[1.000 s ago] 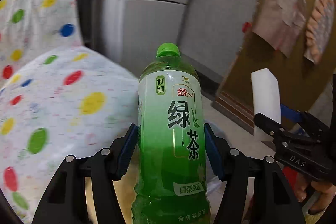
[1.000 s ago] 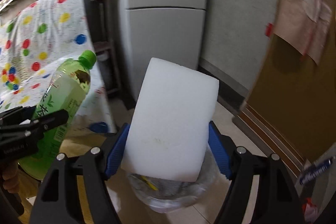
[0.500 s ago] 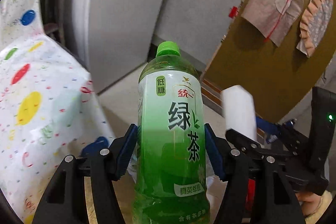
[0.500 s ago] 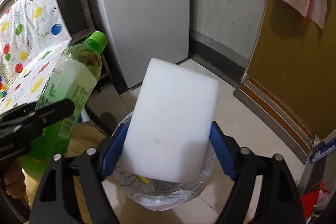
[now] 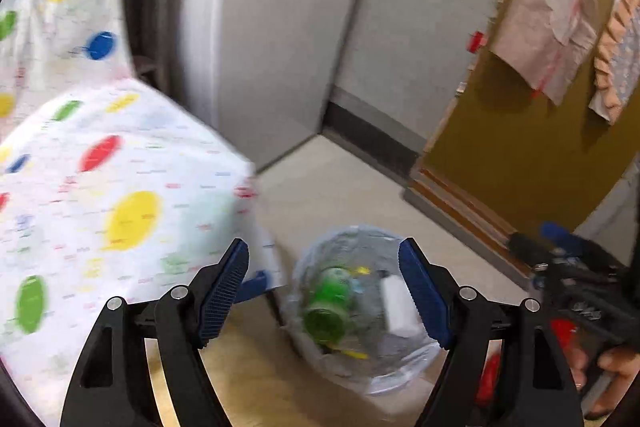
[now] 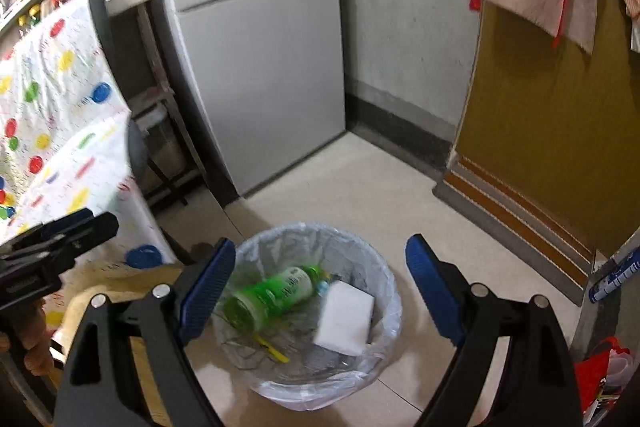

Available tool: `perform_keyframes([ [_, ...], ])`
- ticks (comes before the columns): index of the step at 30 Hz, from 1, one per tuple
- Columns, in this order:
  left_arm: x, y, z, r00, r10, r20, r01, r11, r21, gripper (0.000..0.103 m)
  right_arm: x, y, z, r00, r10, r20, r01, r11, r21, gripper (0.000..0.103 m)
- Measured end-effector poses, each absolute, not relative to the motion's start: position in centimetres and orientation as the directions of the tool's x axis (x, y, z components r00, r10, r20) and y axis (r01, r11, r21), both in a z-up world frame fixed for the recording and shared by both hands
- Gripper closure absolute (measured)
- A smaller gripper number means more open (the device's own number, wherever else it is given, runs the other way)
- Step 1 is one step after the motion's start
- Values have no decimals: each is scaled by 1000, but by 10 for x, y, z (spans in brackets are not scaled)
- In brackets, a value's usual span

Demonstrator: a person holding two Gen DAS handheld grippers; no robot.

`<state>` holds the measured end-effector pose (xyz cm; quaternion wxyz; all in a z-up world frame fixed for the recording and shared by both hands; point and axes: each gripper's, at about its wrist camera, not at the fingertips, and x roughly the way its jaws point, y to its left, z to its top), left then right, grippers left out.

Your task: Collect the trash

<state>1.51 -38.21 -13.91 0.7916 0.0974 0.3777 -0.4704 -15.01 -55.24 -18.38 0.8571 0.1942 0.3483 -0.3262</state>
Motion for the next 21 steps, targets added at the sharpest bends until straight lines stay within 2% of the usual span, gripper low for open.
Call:
perform_keyframes([
  [3,18,-360,-127,317,-651,-690,796,578,-180,16,-148,-534,-167,552,-437,-711,684,724,86,12],
  [6,18,-337,-114,338,-646,-684,786,594,-172,16,-145,-516,-156,553,-425,-717,677,730,90,6],
  [13,14,-305,-95,365,-569,-737,771,628,-103,13,-139,-477,-130,581,-364,-728,619,778,105,6],
  [17,9,-289,-82,398,-551,-734,750,656,-86,8,-140,-453,-116,555,-416,-720,604,797,5,6],
  [21,-3,-278,-68,437,-524,-731,747,664,-29,6,-147,-440,-99,580,-435,-688,594,804,-7,6],
])
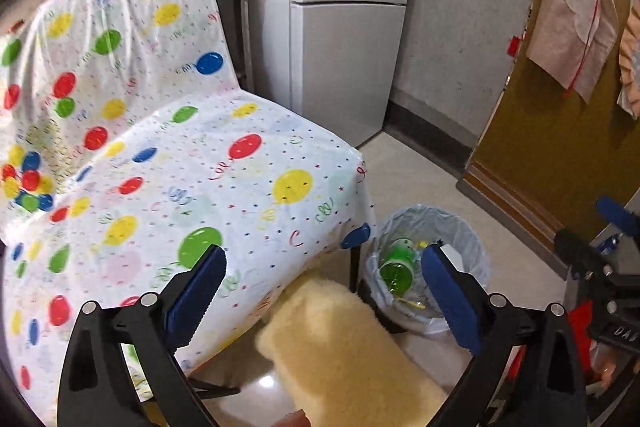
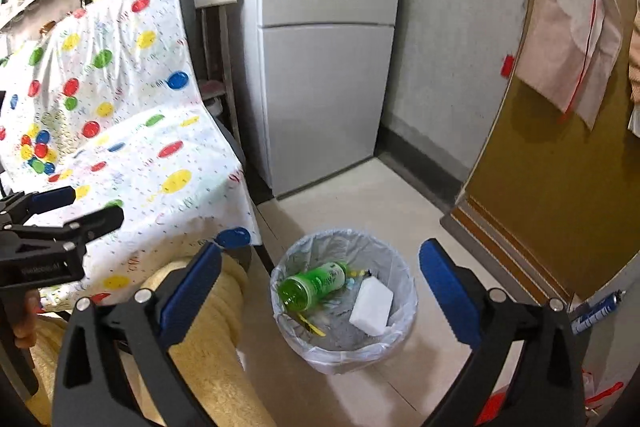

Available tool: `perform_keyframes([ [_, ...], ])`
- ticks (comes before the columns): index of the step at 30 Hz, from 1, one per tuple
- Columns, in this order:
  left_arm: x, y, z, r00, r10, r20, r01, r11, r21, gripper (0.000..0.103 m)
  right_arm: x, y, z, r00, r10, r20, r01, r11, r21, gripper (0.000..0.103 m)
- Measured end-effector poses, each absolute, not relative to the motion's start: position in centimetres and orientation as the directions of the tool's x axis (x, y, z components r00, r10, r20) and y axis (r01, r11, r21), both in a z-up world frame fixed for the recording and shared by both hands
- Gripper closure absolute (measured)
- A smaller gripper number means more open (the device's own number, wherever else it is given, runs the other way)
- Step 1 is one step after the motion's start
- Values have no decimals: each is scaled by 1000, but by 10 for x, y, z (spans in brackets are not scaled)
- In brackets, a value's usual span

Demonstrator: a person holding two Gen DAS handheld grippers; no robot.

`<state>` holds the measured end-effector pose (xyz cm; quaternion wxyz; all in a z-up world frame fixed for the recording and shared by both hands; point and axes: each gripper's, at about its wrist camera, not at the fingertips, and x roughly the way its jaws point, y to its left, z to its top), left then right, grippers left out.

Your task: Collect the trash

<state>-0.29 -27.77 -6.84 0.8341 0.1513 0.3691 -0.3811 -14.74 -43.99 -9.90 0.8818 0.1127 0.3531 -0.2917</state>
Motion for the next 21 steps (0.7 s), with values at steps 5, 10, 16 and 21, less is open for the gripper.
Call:
perform_keyframes([
  [5,-7,-266,-59,472,-509,-720,728,686,-7,6,-149,-442,-102,525,-472,-709,620,782,-61,6],
  [10,-3,-269,-63,477,-487,-731,718,696,5,6,-151,-461,-122,452,-465,-761,668,742,-56,6],
  [16,1,-271,-67,470,-479,-741,713,701,0,6,-153,-462,-128,449,-454,-770,667,744,-50,6],
  [21,2,-269,-67,468,-477,-744,710,704,-5,6,-152,-462,-128,446,-452,-773,669,742,-49,6],
])
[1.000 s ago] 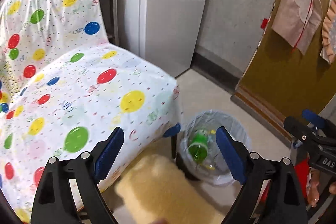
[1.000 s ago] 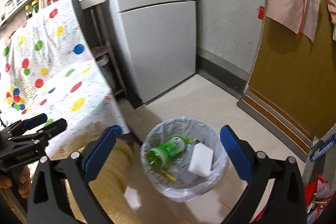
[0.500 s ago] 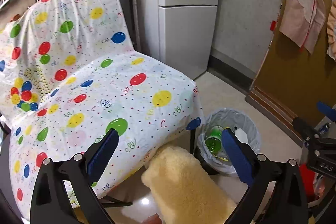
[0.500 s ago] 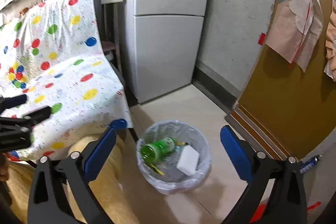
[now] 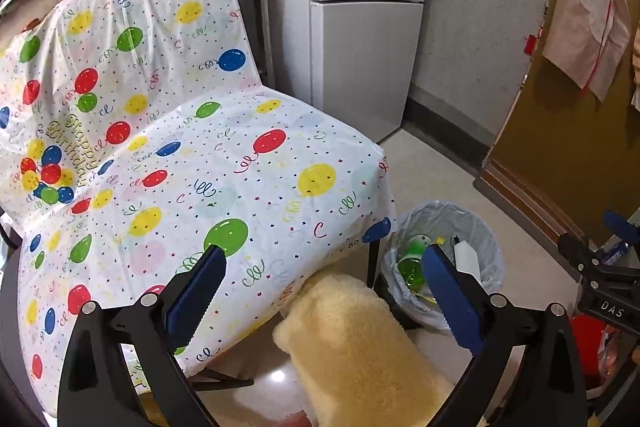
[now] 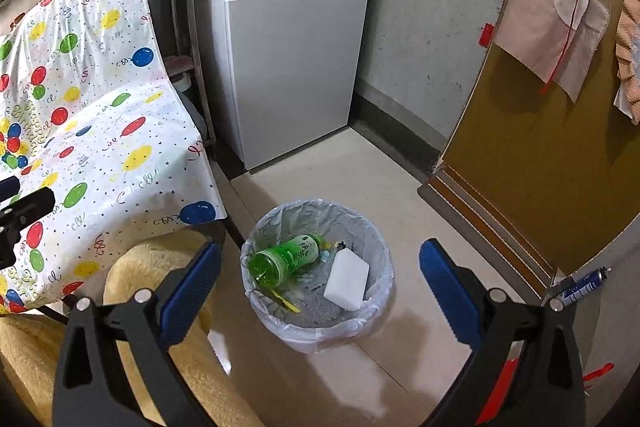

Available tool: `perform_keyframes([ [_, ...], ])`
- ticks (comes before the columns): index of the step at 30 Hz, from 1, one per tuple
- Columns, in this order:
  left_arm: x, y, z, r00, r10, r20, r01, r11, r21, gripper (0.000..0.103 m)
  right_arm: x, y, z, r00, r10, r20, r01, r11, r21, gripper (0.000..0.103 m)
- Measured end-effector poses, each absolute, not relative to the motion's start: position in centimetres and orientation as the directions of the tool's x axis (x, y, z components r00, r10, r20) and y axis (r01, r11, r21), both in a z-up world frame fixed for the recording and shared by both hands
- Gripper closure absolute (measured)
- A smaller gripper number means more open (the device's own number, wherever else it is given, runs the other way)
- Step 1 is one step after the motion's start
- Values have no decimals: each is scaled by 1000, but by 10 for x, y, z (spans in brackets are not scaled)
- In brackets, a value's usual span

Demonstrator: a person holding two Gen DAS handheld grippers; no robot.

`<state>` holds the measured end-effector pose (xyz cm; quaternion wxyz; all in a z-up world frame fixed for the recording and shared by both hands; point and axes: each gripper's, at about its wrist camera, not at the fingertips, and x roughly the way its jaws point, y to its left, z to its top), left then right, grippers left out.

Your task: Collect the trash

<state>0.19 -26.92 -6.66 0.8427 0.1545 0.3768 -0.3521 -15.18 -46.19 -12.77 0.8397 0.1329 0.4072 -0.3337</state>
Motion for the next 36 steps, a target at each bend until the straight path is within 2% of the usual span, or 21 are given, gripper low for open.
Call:
perform_keyframes([
  [36,2,-267,-66,466,-474,-747,708,706,-6,6,-150,-465,-130,440,-455,-774,672,738,-51,6],
])
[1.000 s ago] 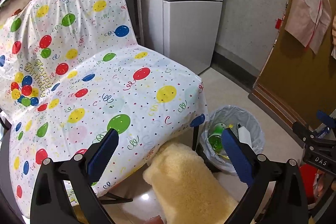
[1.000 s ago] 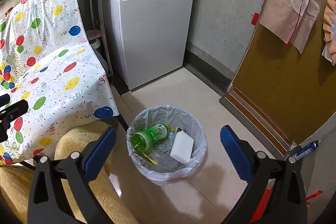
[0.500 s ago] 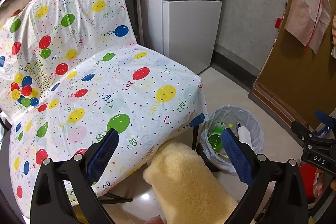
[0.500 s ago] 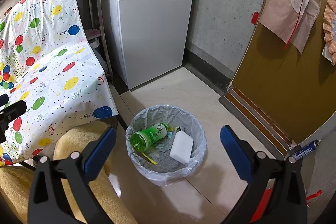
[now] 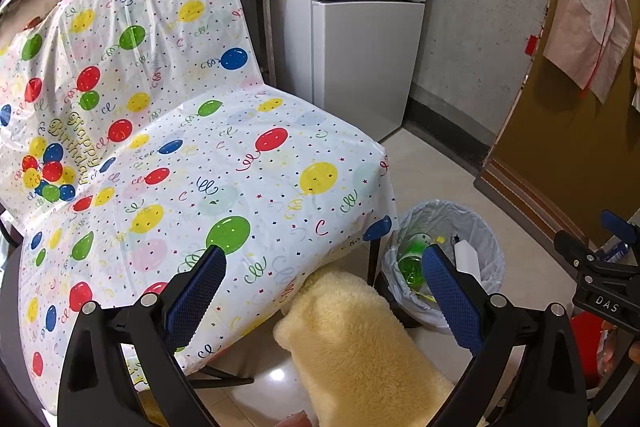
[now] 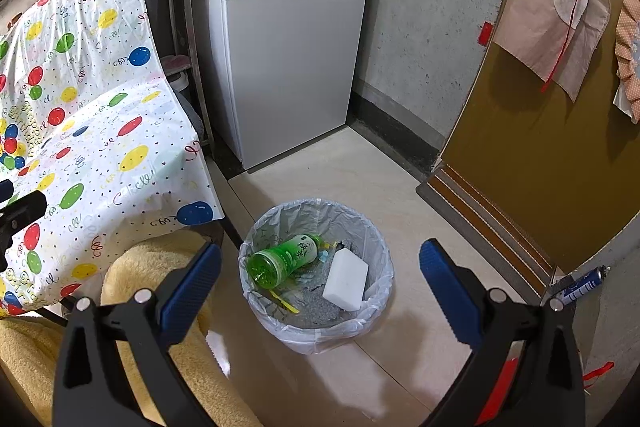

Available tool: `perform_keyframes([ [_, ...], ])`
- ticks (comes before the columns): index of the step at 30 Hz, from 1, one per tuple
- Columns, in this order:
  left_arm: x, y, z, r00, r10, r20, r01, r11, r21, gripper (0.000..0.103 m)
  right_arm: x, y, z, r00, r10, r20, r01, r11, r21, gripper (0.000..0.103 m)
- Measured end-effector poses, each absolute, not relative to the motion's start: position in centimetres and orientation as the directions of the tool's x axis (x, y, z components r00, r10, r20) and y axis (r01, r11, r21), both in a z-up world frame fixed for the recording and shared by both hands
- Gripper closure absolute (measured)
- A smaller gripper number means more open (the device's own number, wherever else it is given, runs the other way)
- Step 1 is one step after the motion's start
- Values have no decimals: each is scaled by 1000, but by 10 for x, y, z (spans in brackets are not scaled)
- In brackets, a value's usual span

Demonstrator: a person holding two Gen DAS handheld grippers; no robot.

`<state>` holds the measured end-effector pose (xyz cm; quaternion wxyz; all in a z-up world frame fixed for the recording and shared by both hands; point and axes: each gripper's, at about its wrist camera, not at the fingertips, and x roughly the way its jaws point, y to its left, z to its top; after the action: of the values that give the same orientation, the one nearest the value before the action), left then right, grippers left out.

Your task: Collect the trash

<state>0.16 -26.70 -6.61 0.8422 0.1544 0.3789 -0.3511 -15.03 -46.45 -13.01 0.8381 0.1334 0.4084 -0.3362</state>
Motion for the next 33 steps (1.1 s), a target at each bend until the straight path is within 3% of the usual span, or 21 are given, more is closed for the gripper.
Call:
perform_keyframes([
  [33,1,-265,-68,466,-470,-750,705,709,-6,6,-152,-467,-132,433,-465,-772,683,728,-56,6],
])
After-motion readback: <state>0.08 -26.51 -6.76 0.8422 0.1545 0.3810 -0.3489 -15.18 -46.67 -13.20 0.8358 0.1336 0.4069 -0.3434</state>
